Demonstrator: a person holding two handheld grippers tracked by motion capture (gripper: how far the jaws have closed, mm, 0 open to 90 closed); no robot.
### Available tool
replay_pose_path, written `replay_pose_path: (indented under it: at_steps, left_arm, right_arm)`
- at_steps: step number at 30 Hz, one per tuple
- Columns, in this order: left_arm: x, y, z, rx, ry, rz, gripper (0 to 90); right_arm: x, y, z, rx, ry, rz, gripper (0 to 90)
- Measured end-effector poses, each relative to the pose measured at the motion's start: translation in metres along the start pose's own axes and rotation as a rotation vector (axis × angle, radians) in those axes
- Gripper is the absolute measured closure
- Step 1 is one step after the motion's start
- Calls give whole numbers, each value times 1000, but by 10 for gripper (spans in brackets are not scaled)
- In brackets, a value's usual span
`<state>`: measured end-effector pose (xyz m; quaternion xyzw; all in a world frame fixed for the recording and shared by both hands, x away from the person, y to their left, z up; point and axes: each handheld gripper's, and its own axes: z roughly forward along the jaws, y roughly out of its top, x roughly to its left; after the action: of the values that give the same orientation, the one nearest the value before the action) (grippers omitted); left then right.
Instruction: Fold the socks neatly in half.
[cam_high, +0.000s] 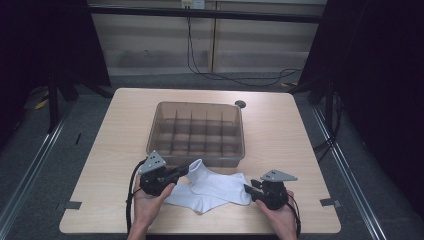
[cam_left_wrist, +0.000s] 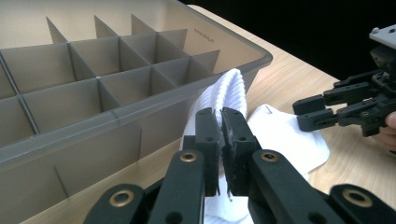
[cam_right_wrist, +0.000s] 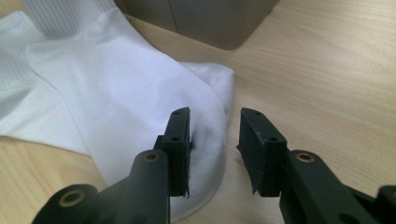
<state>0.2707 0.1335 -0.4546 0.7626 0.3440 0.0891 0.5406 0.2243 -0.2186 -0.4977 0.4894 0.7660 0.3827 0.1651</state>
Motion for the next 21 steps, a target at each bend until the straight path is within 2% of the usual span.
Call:
replay_pose_path:
  at_steps: [5, 9, 17, 21]
  left_arm:
    - [1, -1, 0, 7, 12, 3, 864]
    - [1, 0, -2, 2, -3, 1, 869]
    - [-1, 2, -10, -16, 8, 8, 871]
    - [-2, 5, -16, -28, 12, 12, 871]
  right_arm:
    - [-1, -2, 2, 12, 24, -15, 812]
    - [-2, 0, 0, -2, 28, -11, 841]
    - [-6, 5, -11, -36, 47, -2, 827]
    - [-9, 8, -18, -44, 38, -1, 836]
